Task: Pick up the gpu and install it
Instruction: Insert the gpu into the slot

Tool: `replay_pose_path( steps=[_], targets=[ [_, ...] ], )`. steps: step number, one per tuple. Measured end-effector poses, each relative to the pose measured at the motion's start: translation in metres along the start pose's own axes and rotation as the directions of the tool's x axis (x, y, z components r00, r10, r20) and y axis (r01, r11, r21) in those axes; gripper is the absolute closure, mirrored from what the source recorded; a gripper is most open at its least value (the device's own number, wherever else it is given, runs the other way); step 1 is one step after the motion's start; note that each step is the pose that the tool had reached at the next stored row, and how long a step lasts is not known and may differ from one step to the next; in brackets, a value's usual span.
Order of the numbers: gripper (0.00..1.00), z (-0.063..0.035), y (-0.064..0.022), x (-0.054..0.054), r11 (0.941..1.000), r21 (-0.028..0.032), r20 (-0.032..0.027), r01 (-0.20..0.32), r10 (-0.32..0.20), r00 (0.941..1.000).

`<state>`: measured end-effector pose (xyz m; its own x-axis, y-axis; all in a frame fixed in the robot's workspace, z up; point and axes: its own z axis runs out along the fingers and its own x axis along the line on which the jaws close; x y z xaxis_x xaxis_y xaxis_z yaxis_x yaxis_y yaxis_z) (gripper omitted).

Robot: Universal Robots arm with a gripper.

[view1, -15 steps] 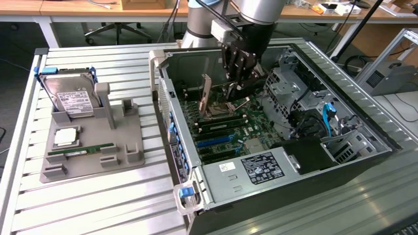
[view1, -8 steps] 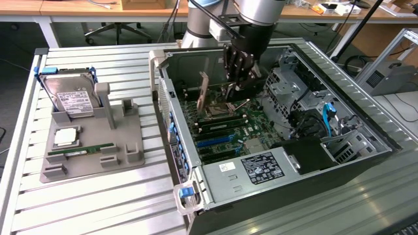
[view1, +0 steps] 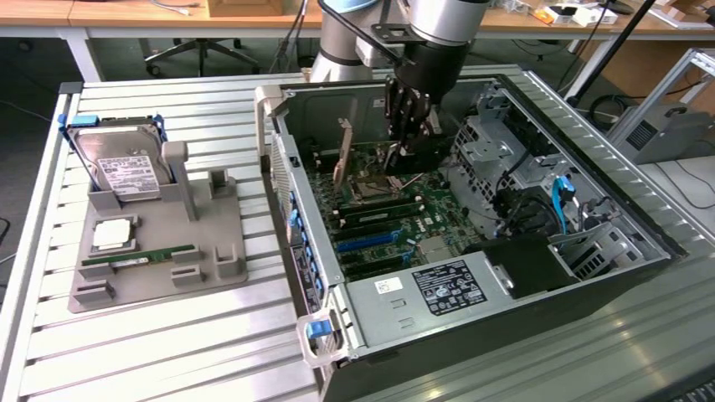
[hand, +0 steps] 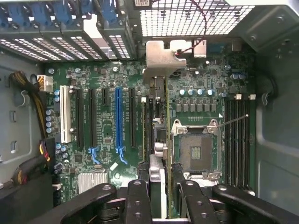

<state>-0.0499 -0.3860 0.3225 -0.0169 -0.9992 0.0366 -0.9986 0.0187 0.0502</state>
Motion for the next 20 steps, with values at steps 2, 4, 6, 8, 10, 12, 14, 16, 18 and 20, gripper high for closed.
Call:
replay_pose_path(
  steps=[2, 4, 6, 8, 10, 12, 14, 16, 18, 20],
  targets=[
    [0.70, 0.0001, 0.0000, 0.0000, 1.0000, 0.0000, 0.0002, 0.000, 0.000, 1.0000],
    [0.70, 0.0001, 0.0000, 0.0000, 1.0000, 0.0000, 0.0003, 0.000, 0.000, 1.0000],
    [0.70, 0.0001, -0.0001, 0.0000, 1.0000, 0.0009, 0.0003, 0.000, 0.000, 1.0000],
    [0.70, 0.0003, 0.0000, 0.0000, 0.9997, 0.0231, 0.0006, -0.001, 0.001, 1.0000],
    [0.70, 0.0006, -0.0001, 0.0000, 0.9989, 0.0462, 0.0009, -0.002, 0.002, 1.0000],
    [0.70, 0.0005, 0.0000, 0.0000, 0.9989, 0.0462, 0.0021, -0.002, 0.002, 1.0000],
    [0.70, 0.0006, 0.0000, 0.0004, 0.9990, 0.0454, 0.0430, -0.002, 0.000, 0.9991],
    [0.70, 0.0006, 0.0000, 0.0005, 0.9990, 0.0451, 0.0686, -0.001, -0.002, 0.9976],
    [0.70, 0.0007, 0.0000, 0.0005, 0.9990, 0.0450, 0.0689, -0.001, -0.002, 0.9976],
    [0.70, 0.0006, 0.0000, 0.0005, 0.9990, 0.0450, 0.0689, -0.001, -0.002, 0.9976]
  ],
)
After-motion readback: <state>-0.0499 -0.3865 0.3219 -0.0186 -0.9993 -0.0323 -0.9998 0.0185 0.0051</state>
